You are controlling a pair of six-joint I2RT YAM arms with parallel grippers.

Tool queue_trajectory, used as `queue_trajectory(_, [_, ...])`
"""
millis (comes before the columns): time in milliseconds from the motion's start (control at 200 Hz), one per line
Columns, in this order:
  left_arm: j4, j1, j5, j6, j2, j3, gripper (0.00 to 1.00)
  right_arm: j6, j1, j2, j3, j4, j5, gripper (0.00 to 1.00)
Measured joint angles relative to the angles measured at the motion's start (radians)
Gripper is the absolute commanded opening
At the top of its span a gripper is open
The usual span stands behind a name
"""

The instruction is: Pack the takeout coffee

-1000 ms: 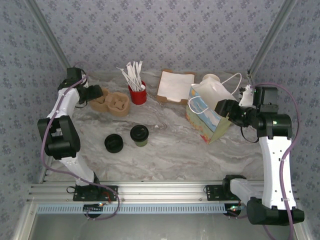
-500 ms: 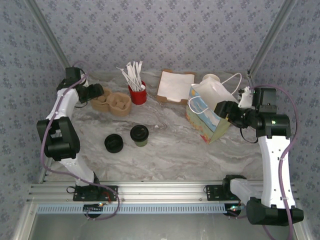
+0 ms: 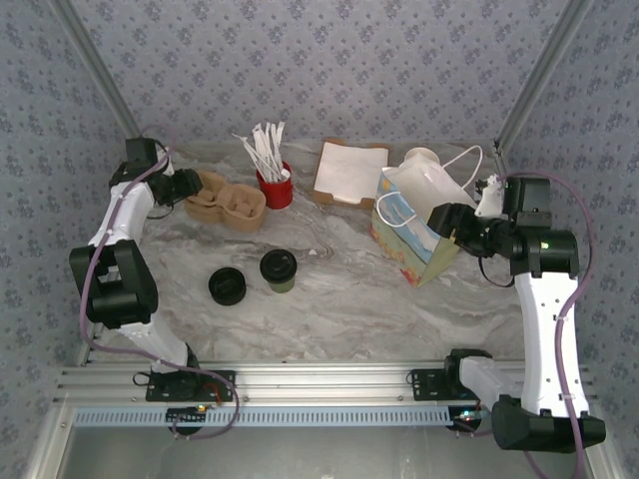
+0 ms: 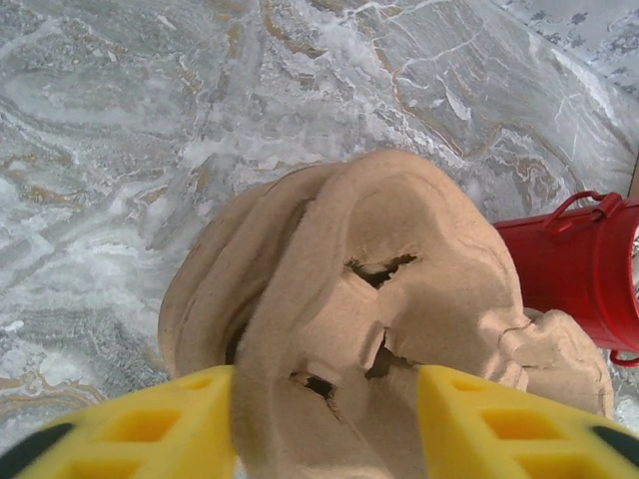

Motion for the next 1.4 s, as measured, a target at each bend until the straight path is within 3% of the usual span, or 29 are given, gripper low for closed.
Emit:
queue_trajectory(470, [0.02, 0.006, 0.03, -0.017, -0.013, -0.015, 0.0, 0.0, -0.002, -0.003, 0.0, 0.004, 0.0, 0.6])
queue_trajectory(904, [-0.014, 0.011, 0.05, -0.019, -0.112, -0.013, 0.0, 0.012, -0.004, -0.026, 0.005, 0.039, -0.008, 0.6])
queue_trajectory(1179, [-0.076, 0.011, 0.064, -0.023, -0.333, 0.043, 0.0, 0.035, -0.009, -0.069, 0.033, 0.088, -0.045, 0.6])
queue_trajectory(1399, [-0.06, 0.012, 0.192, -0.096, -0.541, 0.06, 0.0, 0.088, -0.01, -0.082, 0.035, 0.179, -0.138, 0.6])
